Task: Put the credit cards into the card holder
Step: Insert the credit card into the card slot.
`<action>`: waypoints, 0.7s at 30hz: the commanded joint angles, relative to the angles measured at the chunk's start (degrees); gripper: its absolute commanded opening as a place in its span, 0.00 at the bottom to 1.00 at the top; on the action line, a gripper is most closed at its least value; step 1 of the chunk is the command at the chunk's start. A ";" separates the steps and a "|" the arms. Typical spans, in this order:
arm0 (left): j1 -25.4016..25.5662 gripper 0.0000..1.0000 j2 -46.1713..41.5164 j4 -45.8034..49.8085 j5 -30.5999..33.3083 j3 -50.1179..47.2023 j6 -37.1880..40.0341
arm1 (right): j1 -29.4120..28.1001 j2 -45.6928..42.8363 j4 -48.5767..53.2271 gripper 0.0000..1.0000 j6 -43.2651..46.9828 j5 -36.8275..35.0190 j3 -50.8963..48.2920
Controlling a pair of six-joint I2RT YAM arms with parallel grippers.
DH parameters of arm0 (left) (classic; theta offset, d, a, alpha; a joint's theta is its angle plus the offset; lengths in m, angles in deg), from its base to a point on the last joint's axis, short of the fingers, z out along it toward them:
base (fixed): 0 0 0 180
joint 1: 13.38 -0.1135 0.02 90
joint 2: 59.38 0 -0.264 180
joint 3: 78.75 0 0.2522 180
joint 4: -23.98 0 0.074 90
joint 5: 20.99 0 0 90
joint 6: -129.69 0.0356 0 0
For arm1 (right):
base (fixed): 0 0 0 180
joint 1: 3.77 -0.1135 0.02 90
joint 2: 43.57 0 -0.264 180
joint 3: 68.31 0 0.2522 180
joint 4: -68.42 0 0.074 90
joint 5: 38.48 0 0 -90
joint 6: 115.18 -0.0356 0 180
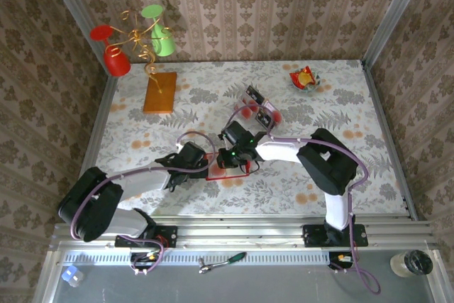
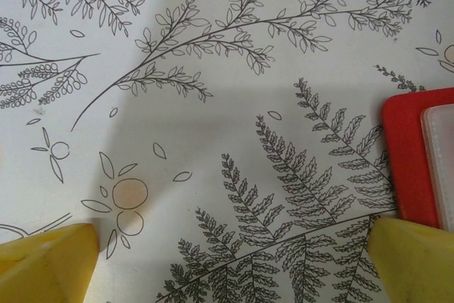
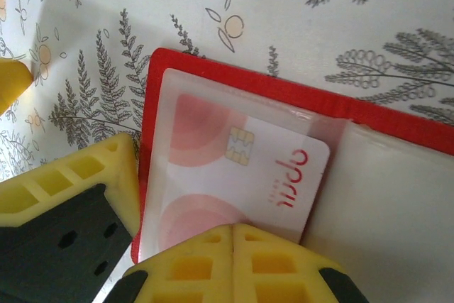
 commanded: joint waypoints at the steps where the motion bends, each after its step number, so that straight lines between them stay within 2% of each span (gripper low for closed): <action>1: -0.37 1.00 2.40 -0.52 -1.58 0.26 1.17 | -0.63 1.27 0.67 0.01 -0.85 0.68 1.14; 12: -0.32 1.00 1.85 -0.75 -1.49 -0.23 1.16 | 1.96 -5.40 3.48 0.01 0.99 -1.45 0.55; 21: -0.34 1.00 2.00 -1.08 -1.67 -0.16 1.15 | 2.21 -3.79 3.80 0.01 1.53 -1.38 -0.31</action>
